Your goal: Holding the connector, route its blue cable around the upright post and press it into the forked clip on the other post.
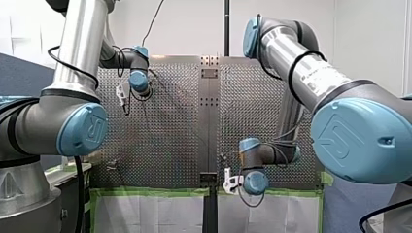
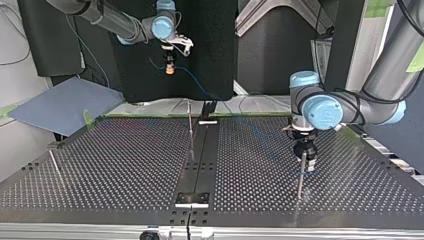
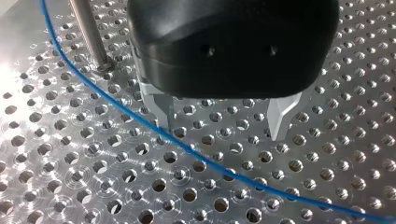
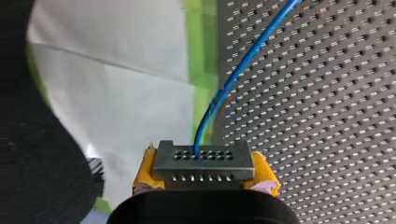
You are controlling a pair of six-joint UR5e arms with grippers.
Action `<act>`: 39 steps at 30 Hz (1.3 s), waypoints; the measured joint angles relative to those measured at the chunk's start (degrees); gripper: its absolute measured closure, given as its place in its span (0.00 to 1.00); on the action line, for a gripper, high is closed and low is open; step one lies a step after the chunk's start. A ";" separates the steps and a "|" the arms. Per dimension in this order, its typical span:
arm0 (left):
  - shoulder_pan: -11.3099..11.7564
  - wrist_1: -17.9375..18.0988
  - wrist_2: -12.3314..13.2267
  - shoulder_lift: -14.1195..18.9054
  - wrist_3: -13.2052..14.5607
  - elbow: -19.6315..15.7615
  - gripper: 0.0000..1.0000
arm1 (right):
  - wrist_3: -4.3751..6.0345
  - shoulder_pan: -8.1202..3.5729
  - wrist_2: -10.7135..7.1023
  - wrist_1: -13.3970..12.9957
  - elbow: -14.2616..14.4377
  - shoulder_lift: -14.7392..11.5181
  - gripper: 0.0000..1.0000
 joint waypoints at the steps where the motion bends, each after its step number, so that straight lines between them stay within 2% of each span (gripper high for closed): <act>1: -0.01 0.00 0.00 0.00 0.00 0.00 0.02 | 0.09 -0.06 -0.01 -0.42 0.17 0.43 1.00; 14: -0.04 -0.02 -0.12 0.00 0.07 0.00 0.02 | 0.16 -0.52 0.49 -7.26 -1.36 7.26 1.00; 18: -0.01 0.00 -0.24 0.00 0.09 0.00 0.02 | 0.18 -0.60 1.26 -9.31 -1.68 9.54 1.00; 31: -0.05 0.00 -0.26 0.00 0.34 0.00 0.02 | -0.12 -2.96 1.79 -9.97 -2.36 15.63 1.00; 39: -0.06 0.00 -0.26 0.00 0.35 0.00 0.02 | -0.40 -3.77 1.62 -8.58 -2.42 13.82 1.00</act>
